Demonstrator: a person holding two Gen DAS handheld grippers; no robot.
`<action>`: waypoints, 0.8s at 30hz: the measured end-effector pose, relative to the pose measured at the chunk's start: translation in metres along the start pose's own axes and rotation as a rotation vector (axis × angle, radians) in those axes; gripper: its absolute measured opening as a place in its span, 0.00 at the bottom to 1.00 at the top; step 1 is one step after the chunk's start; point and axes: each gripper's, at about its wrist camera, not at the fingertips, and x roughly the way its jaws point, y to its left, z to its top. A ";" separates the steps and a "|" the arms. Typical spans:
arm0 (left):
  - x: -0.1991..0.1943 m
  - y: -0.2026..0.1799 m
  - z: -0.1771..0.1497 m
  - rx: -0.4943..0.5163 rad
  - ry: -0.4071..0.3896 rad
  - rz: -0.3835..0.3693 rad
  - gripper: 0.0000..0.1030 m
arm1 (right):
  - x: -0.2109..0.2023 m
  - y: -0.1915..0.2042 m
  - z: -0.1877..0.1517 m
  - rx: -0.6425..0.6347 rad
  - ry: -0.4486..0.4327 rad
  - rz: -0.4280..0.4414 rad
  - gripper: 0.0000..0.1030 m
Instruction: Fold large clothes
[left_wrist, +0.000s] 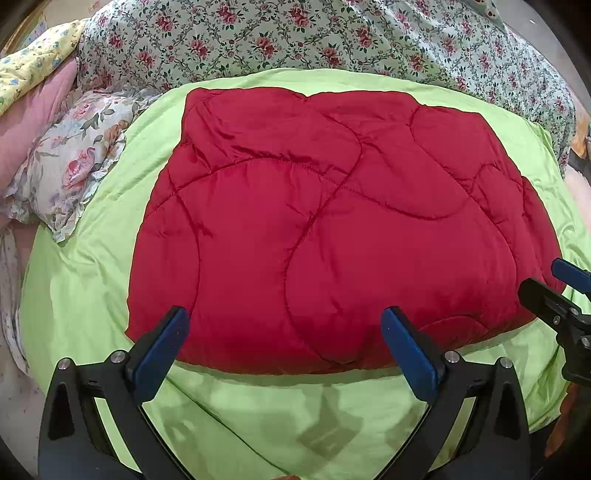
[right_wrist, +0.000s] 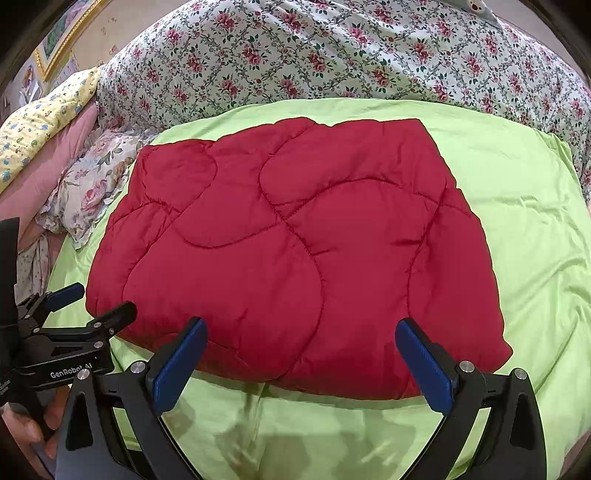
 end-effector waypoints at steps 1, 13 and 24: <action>0.000 0.000 0.000 -0.001 0.000 0.001 1.00 | 0.000 0.000 0.000 0.000 0.000 0.000 0.99; 0.000 0.002 0.000 -0.003 -0.001 -0.004 1.00 | -0.001 0.003 0.002 -0.001 -0.002 0.002 0.99; -0.002 0.003 0.001 -0.010 -0.007 -0.005 1.00 | -0.001 0.002 0.001 -0.001 -0.002 0.003 0.99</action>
